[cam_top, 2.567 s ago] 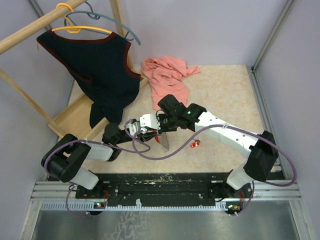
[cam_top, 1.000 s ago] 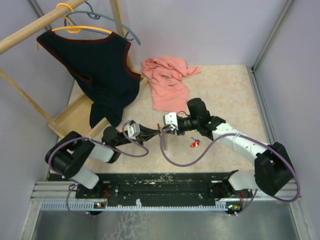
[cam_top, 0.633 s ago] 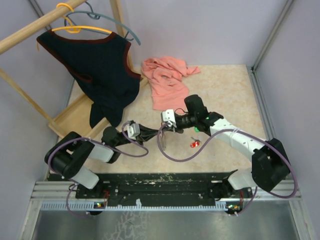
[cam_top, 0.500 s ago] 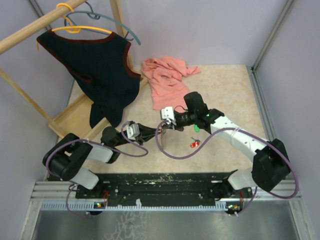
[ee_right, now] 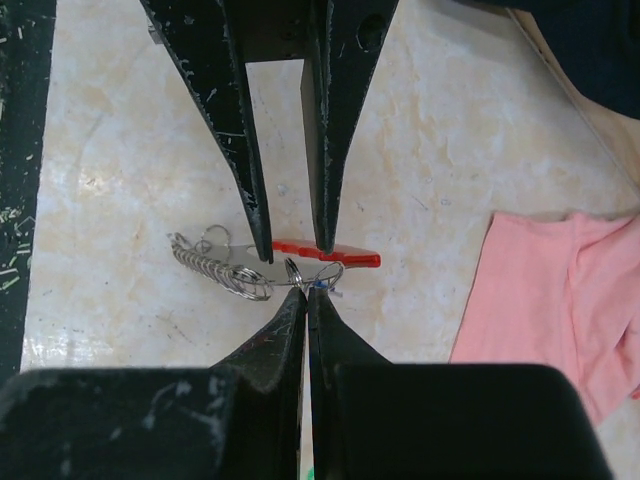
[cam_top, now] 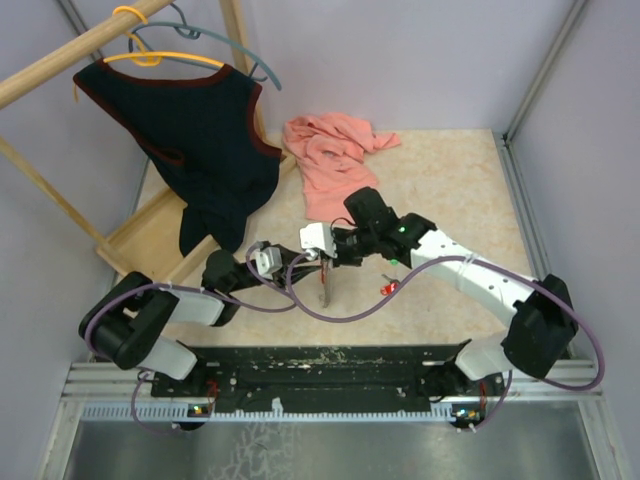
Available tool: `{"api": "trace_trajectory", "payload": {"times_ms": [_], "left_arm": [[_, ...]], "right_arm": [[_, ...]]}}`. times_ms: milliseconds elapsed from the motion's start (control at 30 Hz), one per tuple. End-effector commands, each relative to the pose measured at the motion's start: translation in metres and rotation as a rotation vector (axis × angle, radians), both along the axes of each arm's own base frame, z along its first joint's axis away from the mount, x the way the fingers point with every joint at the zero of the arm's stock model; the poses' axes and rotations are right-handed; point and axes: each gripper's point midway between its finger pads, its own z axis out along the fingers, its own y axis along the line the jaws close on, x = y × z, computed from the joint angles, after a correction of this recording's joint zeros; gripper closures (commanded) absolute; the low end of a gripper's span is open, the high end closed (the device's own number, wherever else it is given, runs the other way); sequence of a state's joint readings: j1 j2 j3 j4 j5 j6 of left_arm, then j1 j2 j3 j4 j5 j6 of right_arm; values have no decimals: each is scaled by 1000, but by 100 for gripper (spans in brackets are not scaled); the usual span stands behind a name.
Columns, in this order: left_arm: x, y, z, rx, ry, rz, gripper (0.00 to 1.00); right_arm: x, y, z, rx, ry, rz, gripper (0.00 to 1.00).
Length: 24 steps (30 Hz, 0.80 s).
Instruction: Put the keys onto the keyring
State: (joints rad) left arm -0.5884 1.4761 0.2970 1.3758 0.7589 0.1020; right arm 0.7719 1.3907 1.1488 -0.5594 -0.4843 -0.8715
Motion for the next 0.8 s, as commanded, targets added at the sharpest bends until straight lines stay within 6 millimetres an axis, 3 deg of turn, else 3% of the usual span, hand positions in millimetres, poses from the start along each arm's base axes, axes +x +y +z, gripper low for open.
{"api": "trace_trajectory", "payload": {"times_ms": [0, 267, 767], "left_arm": [[3, -3, 8, -13, -22, -3, 71], [0, -6, 9, -26, -11, -32, 73], [11, -8, 5, -19, 29, 0, 90]], "right_arm": [[11, 8, 25, 2, -73, -30, 100], [12, 12, 23, -35, -78, -52, 100], [10, 19, 24, -54, -84, -65, 100]]}}
